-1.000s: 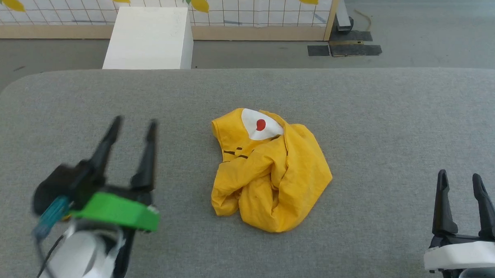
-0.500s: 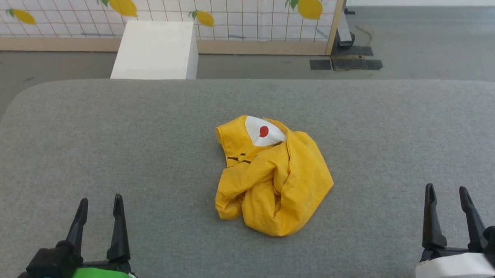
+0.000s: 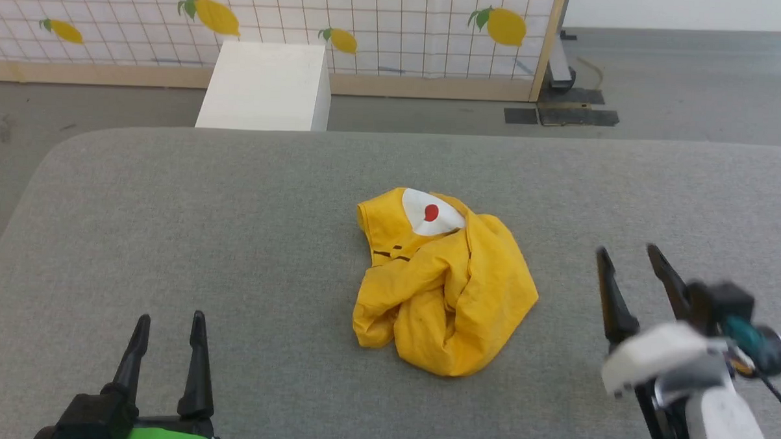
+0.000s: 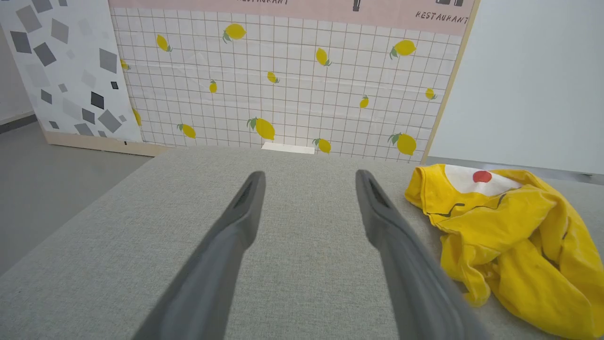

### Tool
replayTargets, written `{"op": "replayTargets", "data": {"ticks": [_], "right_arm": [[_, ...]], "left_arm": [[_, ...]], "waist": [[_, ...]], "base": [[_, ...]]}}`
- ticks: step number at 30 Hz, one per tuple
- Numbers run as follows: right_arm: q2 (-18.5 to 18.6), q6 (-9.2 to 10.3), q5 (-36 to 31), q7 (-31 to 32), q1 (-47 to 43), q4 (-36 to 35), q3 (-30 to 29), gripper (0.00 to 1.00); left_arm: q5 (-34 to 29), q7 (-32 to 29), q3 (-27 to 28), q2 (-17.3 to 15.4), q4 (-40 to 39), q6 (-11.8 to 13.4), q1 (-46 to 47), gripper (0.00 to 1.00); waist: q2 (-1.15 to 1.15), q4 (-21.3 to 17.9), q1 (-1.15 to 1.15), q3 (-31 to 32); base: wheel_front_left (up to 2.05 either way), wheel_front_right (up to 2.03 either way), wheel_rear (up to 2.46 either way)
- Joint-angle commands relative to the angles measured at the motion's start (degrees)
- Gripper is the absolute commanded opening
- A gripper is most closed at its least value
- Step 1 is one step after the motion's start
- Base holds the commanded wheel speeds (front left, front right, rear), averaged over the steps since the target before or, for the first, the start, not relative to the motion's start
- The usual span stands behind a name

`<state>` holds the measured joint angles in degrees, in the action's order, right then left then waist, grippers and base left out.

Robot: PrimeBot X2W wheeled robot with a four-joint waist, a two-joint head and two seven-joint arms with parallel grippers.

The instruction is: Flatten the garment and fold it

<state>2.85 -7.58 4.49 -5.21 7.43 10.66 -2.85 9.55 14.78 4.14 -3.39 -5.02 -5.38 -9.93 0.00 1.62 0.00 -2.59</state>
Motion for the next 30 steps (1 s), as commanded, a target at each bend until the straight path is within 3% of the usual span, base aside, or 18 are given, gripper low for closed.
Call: {"op": "replayTargets", "data": {"ticks": [1,7,15,21,26,27,28,29,30], "right_arm": [[0.0,0.09,0.7,3.4,2.5,0.7,0.5,1.0],[2.3,0.09,6.0,20.9,9.2,3.6,4.6,1.0],[5.6,0.09,10.8,36.4,17.5,6.0,10.7,1.0],[5.5,0.09,10.9,43.5,21.7,10.6,10.8,1.0],[4.6,0.09,7.9,43.3,23.2,16.7,9.5,1.0],[4.3,0.09,7.4,43.1,23.3,17.7,9.3,0.95],[4.1,0.09,6.6,42.2,23.5,18.8,9.0,0.44],[4.0,0.09,5.8,41.5,23.7,19.6,8.8,0.34],[3.8,0.09,5.0,40.8,24.0,20.4,8.9,0.0]], "left_arm": [[-0.2,0.2,-0.1,0.4,0.1,-0.5,0.0,1.0],[0.3,0.2,-1.1,0.5,1.2,-1.2,1.3,1.0],[1.3,0.2,-2.4,0.5,3.0,-1.7,3.4,1.0],[2.3,0.2,-3.5,0.5,4.2,-1.9,5.2,1.0],[2.8,0.2,-3.7,0.5,5.1,-2.0,6.3,1.0],[2.8,0.2,-3.7,0.5,5.2,-2.0,6.5,1.0],[2.9,0.2,-3.7,0.5,5.3,-2.1,6.7,1.0],[2.9,0.2,-3.6,0.5,5.4,-2.1,6.9,1.0],[3.0,0.2,-3.6,0.5,5.5,-2.1,7.0,1.0]], "waist": [[0.0,0.6,0.0,-0.8],[0.0,2.4,0.0,-2.8],[0.0,6.2,0.0,-5.7],[0.0,9.5,0.0,-7.8],[0.0,11.6,0.0,-9.0],[0.0,11.8,0.0,-9.2],[0.0,12.0,0.0,-9.4],[0.0,12.2,0.0,-9.4],[0.0,12.2,0.0,-9.5]], "base": [[0.0,0.0,0.0],[0.0,0.0,0.0],[0.0,0.0,0.0],[0.0,0.0,0.0],[0.0,0.0,0.0],[0.0,0.0,0.0],[0.0,0.0,0.0],[0.0,0.0,0.0],[0.0,0.0,0.0]]}}
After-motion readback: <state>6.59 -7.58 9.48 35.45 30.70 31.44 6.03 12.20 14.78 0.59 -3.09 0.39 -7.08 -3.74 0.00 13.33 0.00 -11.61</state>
